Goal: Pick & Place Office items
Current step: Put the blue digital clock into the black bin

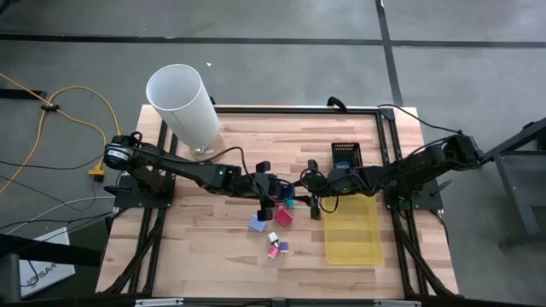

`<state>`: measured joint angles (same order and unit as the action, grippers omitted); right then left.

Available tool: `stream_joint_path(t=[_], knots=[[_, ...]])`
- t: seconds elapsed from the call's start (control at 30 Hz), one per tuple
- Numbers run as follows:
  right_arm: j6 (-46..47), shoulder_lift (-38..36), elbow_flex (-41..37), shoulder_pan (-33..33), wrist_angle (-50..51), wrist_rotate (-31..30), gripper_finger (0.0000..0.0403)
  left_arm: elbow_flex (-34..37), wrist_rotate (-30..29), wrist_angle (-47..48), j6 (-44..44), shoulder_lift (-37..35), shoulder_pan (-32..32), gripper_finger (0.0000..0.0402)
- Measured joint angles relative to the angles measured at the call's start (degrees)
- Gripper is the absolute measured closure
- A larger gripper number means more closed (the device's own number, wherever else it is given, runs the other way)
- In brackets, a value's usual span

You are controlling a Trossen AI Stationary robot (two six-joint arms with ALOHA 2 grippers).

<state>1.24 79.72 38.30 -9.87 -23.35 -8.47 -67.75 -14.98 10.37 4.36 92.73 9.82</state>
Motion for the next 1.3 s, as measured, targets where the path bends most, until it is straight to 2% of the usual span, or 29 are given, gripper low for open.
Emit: stream_joint_path(t=[0.33, 0.7, 1.1, 1.3], knots=[[0.01, 0.00, 0.00, 0.00, 0.04, 0.92, 0.0257, 0.00, 0.00, -0.33, -0.61, -0.02, 0.00, 0.0167], [0.63, 0.00, 0.00, -0.39, 2.07, 0.82, 0.0257, 0.00, 0.00, -0.22, -0.59, -0.02, 0.00, 0.0164], [0.86, 0.00, 0.02, -3.02, 6.44, -6.42, 0.0257, 0.00, 0.00, -0.22, -1.11, -0.02, 0.00, 0.0164], [5.16, 0.00, 0.02, -2.78, 6.43, -7.68, 0.0257, 0.00, 0.00, -0.22, -1.09, -0.02, 0.00, 0.0164]])
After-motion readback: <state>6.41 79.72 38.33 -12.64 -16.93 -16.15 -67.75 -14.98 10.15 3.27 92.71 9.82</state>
